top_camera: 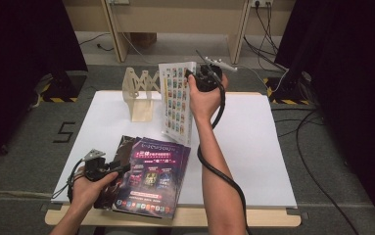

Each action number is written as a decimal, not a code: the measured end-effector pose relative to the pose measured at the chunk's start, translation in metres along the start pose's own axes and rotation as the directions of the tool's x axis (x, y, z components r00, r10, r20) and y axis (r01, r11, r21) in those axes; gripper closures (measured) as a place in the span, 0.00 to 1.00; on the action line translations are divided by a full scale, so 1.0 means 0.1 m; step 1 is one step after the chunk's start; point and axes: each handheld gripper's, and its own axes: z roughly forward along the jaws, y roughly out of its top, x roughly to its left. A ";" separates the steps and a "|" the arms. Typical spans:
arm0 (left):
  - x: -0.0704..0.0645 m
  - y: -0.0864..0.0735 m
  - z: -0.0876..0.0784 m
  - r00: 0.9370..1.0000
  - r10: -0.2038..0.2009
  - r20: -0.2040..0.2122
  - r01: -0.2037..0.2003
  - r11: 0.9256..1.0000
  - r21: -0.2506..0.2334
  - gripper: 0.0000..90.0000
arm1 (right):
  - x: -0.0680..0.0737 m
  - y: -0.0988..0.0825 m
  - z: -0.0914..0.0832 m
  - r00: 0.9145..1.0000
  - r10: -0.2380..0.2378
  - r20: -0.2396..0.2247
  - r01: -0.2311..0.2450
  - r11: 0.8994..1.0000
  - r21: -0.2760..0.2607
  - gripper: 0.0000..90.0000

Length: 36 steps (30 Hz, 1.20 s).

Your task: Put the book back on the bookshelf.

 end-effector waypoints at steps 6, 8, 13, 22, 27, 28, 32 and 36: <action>-0.01 0.00 0.00 1.000 0.000 0.000 0.000 1.000 -0.001 0.50 | -0.03 -0.03 -0.04 0.998 0.011 0.061 -0.010 1.000 -0.018 0.82; -0.01 -0.01 0.00 1.000 0.002 0.004 -0.002 1.000 0.004 0.50 | -0.03 -0.04 -0.04 0.998 0.017 0.065 -0.015 1.000 -0.021 0.82; -0.01 0.00 -0.01 1.000 0.000 0.002 0.000 1.000 0.001 0.50 | 0.01 -0.03 -0.02 0.996 0.028 0.083 -0.026 0.999 -0.023 0.82; 0.00 0.00 -0.02 1.000 0.000 0.006 0.000 1.000 0.000 0.50 | 0.08 0.02 0.02 0.993 0.005 0.121 -0.001 0.999 -0.036 0.82; 0.01 0.00 -0.01 1.000 0.001 0.005 -0.001 1.000 -0.003 0.50 | 0.04 0.01 -0.01 0.994 -0.002 0.105 0.006 0.999 -0.037 0.82; 0.01 0.00 -0.02 1.000 -0.001 0.003 0.001 1.000 -0.001 0.50 | 0.03 0.00 -0.01 0.995 0.006 0.103 -0.002 0.999 -0.038 0.82; 0.00 0.01 -0.01 1.000 0.003 0.005 -0.003 1.000 -0.002 0.50 | 0.02 0.00 -0.03 0.993 -0.006 0.115 0.011 0.999 -0.038 0.82; 0.00 0.01 -0.01 1.000 0.002 0.006 -0.002 1.000 0.000 0.50 | 0.01 0.00 -0.02 0.994 -0.008 0.107 0.013 0.999 -0.040 0.82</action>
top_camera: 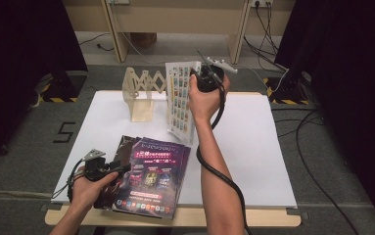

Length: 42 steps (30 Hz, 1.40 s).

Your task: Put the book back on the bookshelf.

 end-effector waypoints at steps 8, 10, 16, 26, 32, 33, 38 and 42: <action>0.01 -0.01 0.00 1.000 -0.005 0.002 0.005 1.000 0.003 0.50 | 0.18 0.04 0.15 0.999 -0.033 0.011 0.033 0.999 0.014 0.82; 0.01 -0.01 0.00 1.000 -0.005 0.001 0.005 1.000 0.003 0.50 | 0.19 0.05 0.17 0.999 -0.038 0.009 0.037 0.999 0.011 0.82; 0.03 -0.01 0.00 1.000 -0.006 0.005 0.006 1.000 0.002 0.50 | 0.29 0.15 0.31 0.999 -0.037 -0.011 0.037 0.999 -0.010 0.82; 0.07 0.00 -0.02 1.000 -0.015 0.001 0.015 1.000 -0.006 0.50 | 0.28 0.17 0.52 0.998 -0.051 -0.047 0.049 0.997 -0.053 0.82; 0.10 -0.02 0.01 1.000 -0.021 -0.002 0.021 1.000 0.001 0.50 | 0.32 0.04 0.48 0.995 -0.087 -0.043 0.084 0.994 -0.070 0.82; 0.09 -0.02 0.01 1.000 -0.020 -0.001 0.020 1.000 0.001 0.50 | 0.33 0.00 0.46 0.994 -0.100 -0.037 0.097 0.992 -0.082 0.82; 0.08 -0.02 -0.02 1.000 -0.018 -0.003 0.018 1.000 -0.003 0.50 | 0.33 -0.04 0.35 0.985 -0.170 0.022 0.172 0.981 -0.091 0.82; 0.08 -0.02 0.00 1.000 -0.023 0.001 0.023 1.000 0.003 0.50 | 0.29 -0.08 0.32 0.983 -0.180 0.042 0.184 0.978 -0.103 0.82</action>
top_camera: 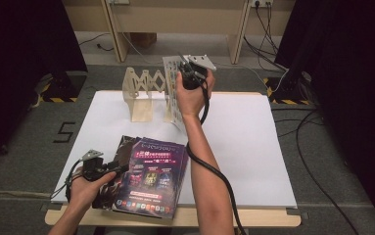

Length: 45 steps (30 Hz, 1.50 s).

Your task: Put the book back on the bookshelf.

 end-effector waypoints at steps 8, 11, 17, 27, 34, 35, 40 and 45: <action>0.02 -0.01 -0.01 1.000 -0.001 -0.006 0.001 1.000 -0.001 0.50 | 0.01 -0.20 -0.16 1.000 0.014 0.002 -0.014 1.000 0.009 0.81; 0.01 -0.01 0.00 1.000 0.001 -0.005 0.000 1.000 0.003 0.50 | 0.00 -0.23 -0.22 1.000 0.012 -0.006 -0.012 1.000 0.015 0.81; 0.00 0.00 -0.02 1.000 0.004 -0.003 -0.004 1.000 0.000 0.50 | 0.00 -0.32 -0.38 1.000 0.015 -0.028 -0.014 0.999 0.035 0.79; -0.01 0.00 -0.01 1.000 0.005 0.000 -0.005 1.000 0.001 0.50 | -0.06 -0.38 -0.52 1.000 0.002 -0.030 0.001 0.996 0.085 0.74; -0.01 0.00 -0.01 1.000 0.001 0.002 -0.001 1.000 0.002 0.50 | -0.12 -0.23 -0.42 0.999 -0.005 -0.036 0.010 0.993 0.117 0.72; 0.00 0.00 -0.01 1.000 0.001 0.004 -0.001 1.000 0.002 0.50 | -0.13 -0.21 -0.39 0.999 0.003 -0.042 0.002 0.992 0.129 0.71; 0.00 -0.01 0.01 1.000 -0.005 0.009 0.005 1.000 0.003 0.50 | -0.21 -0.15 -0.20 0.999 -0.003 -0.044 0.014 0.969 0.247 0.75; 0.01 -0.02 0.02 1.000 -0.008 0.012 0.008 1.000 0.009 0.50 | -0.24 -0.14 -0.11 0.998 -0.061 -0.021 0.064 0.954 0.294 0.80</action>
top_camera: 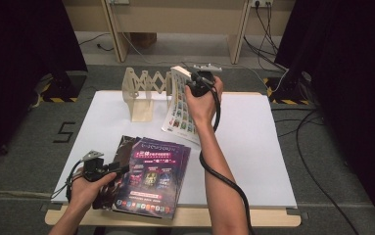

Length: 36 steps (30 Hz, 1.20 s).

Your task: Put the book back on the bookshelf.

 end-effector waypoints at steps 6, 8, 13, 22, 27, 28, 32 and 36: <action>0.00 0.00 0.01 1.000 -0.001 0.001 0.001 1.000 0.003 0.50 | -0.02 0.03 0.02 1.000 0.018 -0.006 -0.018 1.000 0.023 0.77; 0.00 0.00 0.00 1.000 -0.002 0.002 0.002 1.000 0.002 0.50 | -0.02 0.04 0.05 1.000 0.012 -0.013 -0.011 0.999 0.031 0.73; 0.00 0.00 0.01 1.000 -0.009 0.008 0.009 1.000 0.000 0.50 | -0.03 0.07 0.15 1.000 0.014 -0.004 -0.013 0.998 0.065 0.74; 0.00 -0.01 0.03 1.000 -0.013 0.015 0.013 1.000 0.008 0.50 | -0.09 0.13 0.26 1.000 -0.008 -0.010 0.009 0.994 0.113 0.78; -0.01 -0.01 0.04 1.000 -0.005 0.019 0.005 1.000 0.015 0.50 | -0.15 0.13 0.32 1.000 0.015 -0.023 -0.013 0.996 0.090 0.69; -0.01 -0.01 0.04 1.000 -0.005 0.018 0.005 1.000 0.016 0.50 | -0.15 0.14 0.34 1.000 0.015 -0.022 -0.013 0.996 0.094 0.69; 0.00 -0.01 0.04 1.000 -0.006 0.017 0.006 1.000 0.015 0.50 | -0.17 0.16 0.40 1.000 0.013 -0.016 -0.011 0.993 0.115 0.73; -0.01 -0.01 0.04 1.000 -0.009 0.021 0.008 1.000 0.016 0.50 | -0.14 0.17 0.44 1.000 0.002 -0.014 0.000 0.990 0.144 0.81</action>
